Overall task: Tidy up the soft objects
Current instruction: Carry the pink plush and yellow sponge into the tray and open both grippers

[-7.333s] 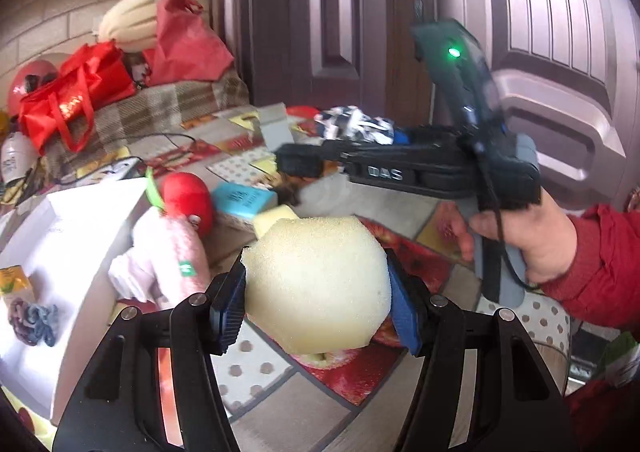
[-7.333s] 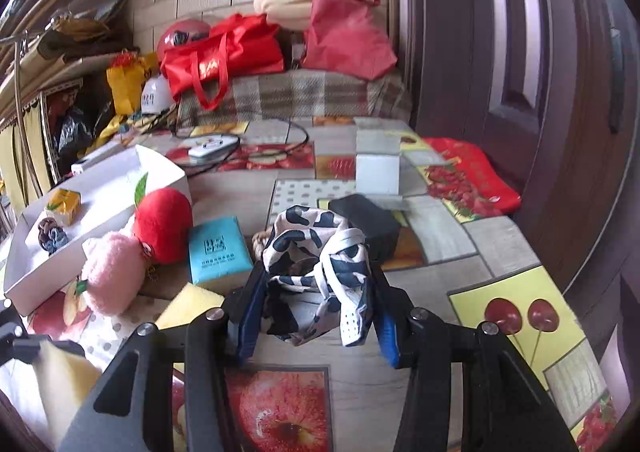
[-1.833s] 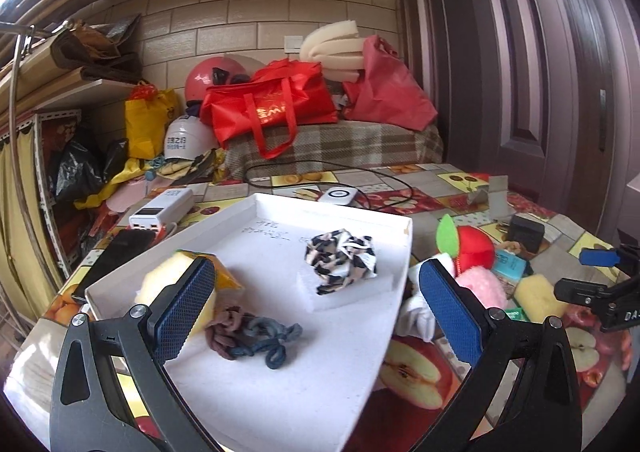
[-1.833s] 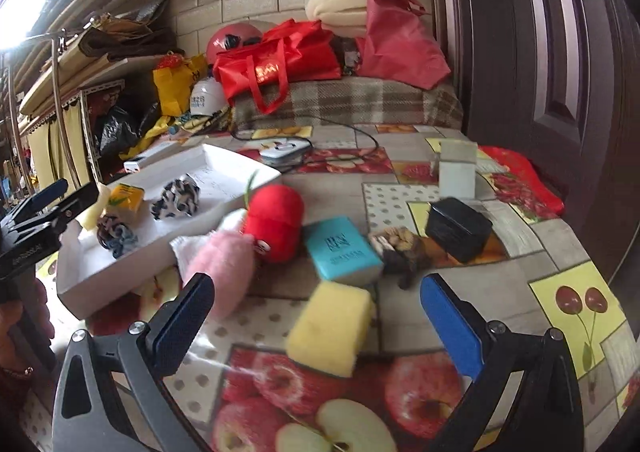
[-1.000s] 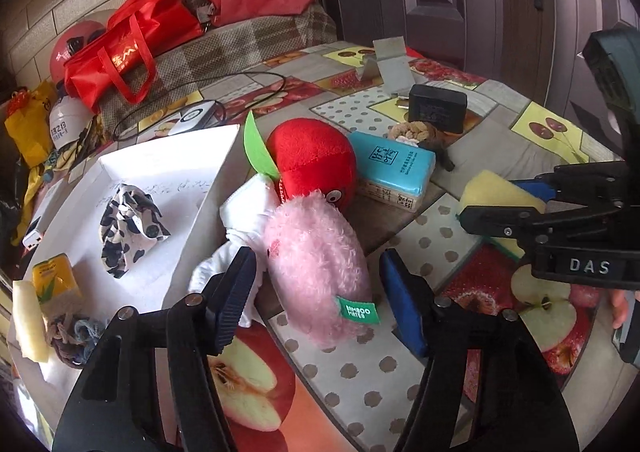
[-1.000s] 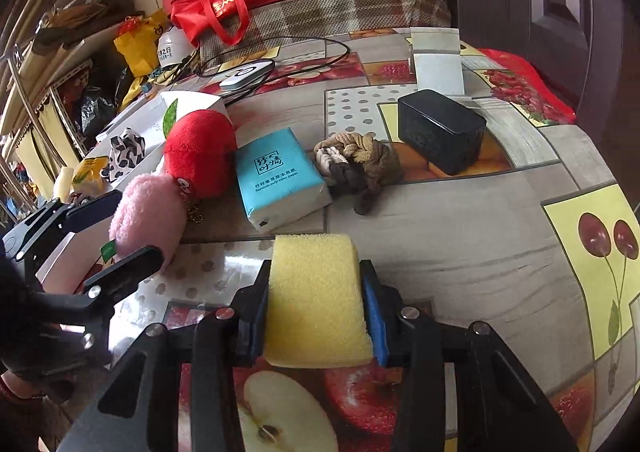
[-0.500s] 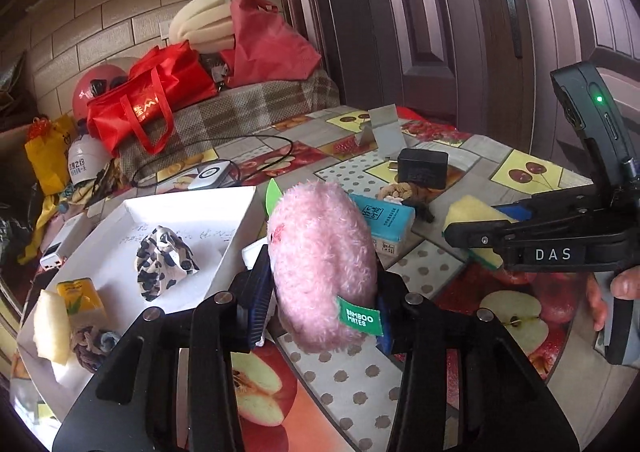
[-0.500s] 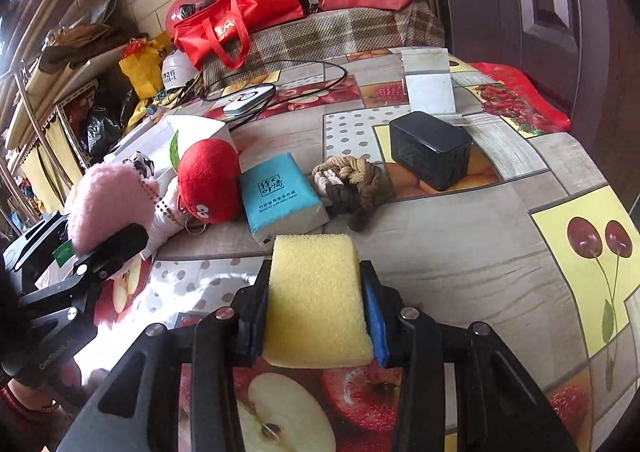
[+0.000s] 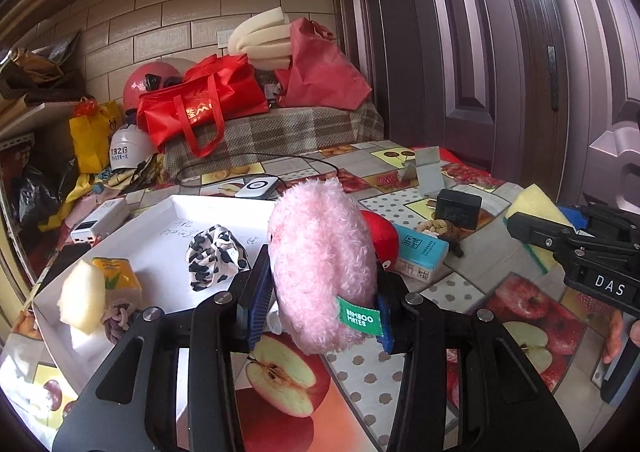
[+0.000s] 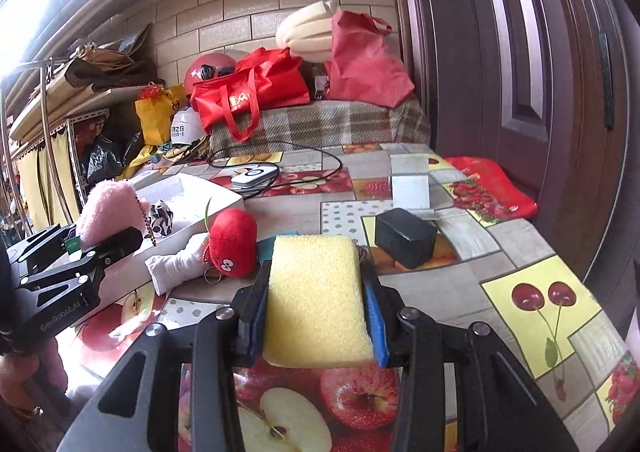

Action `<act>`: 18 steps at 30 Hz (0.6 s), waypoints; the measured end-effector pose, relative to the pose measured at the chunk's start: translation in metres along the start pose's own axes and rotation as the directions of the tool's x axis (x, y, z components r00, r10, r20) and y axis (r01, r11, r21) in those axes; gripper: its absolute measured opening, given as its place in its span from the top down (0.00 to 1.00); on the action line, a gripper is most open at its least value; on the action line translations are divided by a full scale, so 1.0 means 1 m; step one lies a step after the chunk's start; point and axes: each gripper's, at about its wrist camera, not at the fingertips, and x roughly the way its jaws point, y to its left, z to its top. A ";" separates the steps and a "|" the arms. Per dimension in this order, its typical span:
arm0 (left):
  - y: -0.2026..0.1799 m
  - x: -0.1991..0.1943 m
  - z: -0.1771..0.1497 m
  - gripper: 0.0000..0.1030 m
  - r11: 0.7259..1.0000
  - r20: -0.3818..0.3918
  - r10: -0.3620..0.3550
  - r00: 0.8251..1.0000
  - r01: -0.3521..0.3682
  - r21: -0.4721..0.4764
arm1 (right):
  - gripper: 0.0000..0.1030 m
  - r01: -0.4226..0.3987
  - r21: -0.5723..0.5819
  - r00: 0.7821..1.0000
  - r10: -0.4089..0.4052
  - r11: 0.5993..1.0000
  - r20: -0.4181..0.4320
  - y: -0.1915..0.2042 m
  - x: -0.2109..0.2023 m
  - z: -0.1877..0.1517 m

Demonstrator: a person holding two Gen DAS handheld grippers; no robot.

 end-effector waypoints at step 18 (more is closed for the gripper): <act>0.012 -0.020 -0.010 0.59 0.999 0.021 0.008 1.000 -0.007 -0.042 | 0.60 -0.045 -0.110 0.999 0.045 0.993 -0.001 0.040 0.006 0.000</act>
